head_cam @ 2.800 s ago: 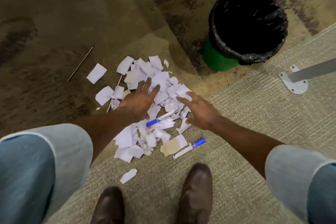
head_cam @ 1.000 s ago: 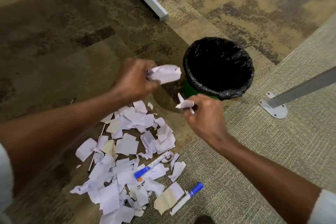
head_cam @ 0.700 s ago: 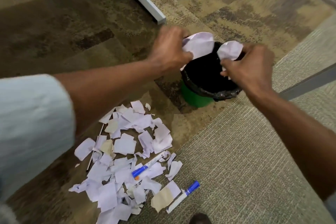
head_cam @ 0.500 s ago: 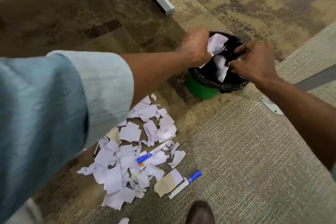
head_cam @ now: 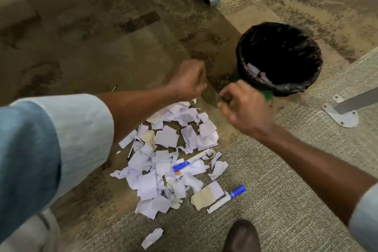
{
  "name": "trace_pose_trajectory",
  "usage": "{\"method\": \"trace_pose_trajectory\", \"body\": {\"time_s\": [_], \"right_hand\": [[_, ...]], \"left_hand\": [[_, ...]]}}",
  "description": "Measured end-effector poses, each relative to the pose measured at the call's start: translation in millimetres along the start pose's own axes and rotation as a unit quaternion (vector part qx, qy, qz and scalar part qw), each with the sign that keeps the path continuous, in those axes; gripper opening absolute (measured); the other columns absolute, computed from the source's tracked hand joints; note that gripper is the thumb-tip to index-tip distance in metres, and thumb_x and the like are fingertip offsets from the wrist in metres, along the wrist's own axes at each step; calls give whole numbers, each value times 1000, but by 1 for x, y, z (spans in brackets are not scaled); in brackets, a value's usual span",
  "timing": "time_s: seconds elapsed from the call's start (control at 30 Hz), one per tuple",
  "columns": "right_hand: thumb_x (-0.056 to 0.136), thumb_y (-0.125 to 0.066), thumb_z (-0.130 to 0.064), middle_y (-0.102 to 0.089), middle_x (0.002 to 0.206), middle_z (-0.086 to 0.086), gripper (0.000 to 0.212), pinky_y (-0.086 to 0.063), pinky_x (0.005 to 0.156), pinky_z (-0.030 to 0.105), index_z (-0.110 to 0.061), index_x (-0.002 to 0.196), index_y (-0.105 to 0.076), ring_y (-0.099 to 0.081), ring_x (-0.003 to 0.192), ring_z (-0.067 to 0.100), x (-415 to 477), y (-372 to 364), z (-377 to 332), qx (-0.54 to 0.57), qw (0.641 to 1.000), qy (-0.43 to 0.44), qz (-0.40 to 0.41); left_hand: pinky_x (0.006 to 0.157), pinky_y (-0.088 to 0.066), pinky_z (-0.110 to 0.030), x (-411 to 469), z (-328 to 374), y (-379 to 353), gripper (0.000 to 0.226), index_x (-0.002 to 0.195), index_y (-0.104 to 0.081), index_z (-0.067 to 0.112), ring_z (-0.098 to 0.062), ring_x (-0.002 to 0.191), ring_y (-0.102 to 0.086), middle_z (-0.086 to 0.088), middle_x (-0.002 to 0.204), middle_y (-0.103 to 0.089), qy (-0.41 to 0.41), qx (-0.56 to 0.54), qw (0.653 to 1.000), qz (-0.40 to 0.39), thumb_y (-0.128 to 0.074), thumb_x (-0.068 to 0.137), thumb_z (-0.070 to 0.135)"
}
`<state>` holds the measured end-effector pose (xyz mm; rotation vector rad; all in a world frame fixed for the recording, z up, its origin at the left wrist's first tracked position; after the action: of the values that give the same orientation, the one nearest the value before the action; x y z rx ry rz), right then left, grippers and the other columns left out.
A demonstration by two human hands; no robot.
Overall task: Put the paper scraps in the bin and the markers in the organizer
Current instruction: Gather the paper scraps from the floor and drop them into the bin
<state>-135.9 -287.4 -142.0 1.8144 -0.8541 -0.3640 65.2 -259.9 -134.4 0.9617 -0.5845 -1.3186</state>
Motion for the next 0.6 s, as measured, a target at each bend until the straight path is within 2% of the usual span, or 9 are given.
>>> {"method": "trace_pose_trajectory", "body": {"time_s": [0.03, 0.1, 0.17, 0.27, 0.37, 0.43, 0.5, 0.6], "right_hand": [[92, -73, -42, -63, 115, 4, 42, -61, 80, 39, -16, 123, -62, -62, 88, 17, -7, -23, -4, -24, 997, -23, -66], [86, -68, -67, -57, 136, 12, 77, -57, 96, 45, -17, 140, -47, -61, 114, 28, -20, -62, -6, -64, 980, -72, -176], [76, -64, -84, -47, 149, 18, 103, -51, 102, 49, -18, 151, -35, -52, 132, 36, -30, -92, -5, -88, 959, -104, -250], [65, -61, -93, -36, 155, 18, 123, -52, 102, 51, -26, 159, -22, -39, 141, 38, -37, -119, -2, -94, 942, -129, -295], [62, -60, -94, -33, 157, 15, 123, -54, 96, 51, -32, 159, -19, -34, 142, 37, -36, -134, -6, -120, 946, -94, -286], [65, -61, -92, -36, 155, 14, 118, -55, 93, 49, -34, 159, -20, -36, 139, 36, -37, -139, -13, -137, 951, -53, -273], [70, -67, -83, -39, 153, 12, 108, -56, 91, 47, -36, 157, -24, -39, 136, 35, -39, -143, -19, -135, 957, -23, -256], [81, -69, -68, -41, 151, 12, 78, -55, 92, 46, -34, 146, -43, -40, 133, 34, -43, -148, -25, -140, 958, 18, -250]], "left_hand": [[97, -49, -37, -9, -17, -11, 33, 120, -58, 11, -27, 119, -53, -9, 128, -57, 9, 55, 998, -42, -72, 91, 18], [113, -40, -44, -28, -46, -32, 73, 144, -43, 11, -34, 142, -37, -14, 153, -41, 14, 164, 977, -134, -81, 85, 31], [117, -39, -51, -46, -68, -50, 105, 159, -24, 15, -37, 154, -20, -14, 168, -20, 17, 241, 951, -193, -87, 79, 42], [118, -33, -59, -63, -92, -73, 135, 164, 3, 27, -42, 159, 4, -13, 173, 8, 37, 270, 931, -242, -92, 71, 46], [121, -30, -63, -73, -101, -90, 143, 162, 17, 34, -46, 157, 10, -14, 170, 23, 39, 272, 925, -263, -92, 70, 48], [119, -35, -61, -78, -101, -99, 138, 162, 18, 34, -49, 157, 5, -16, 170, 22, 26, 280, 928, -246, -88, 75, 48], [116, -41, -57, -81, -98, -105, 127, 163, 9, 35, -48, 157, -3, -15, 172, 13, 18, 286, 933, -216, -87, 80, 39], [115, -44, -52, -85, -96, -107, 108, 162, -17, 37, -41, 157, -9, -13, 173, -3, 10, 264, 945, -191, -87, 81, 22]]}}
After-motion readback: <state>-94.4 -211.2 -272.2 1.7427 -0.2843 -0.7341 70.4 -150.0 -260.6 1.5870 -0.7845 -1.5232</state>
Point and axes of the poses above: each hand's wrist, its own x-axis towards the middle knuckle, its own y-axis out of the back of the hand, z = x × y, the point moved 2 cm from there along x, towards the middle knuckle
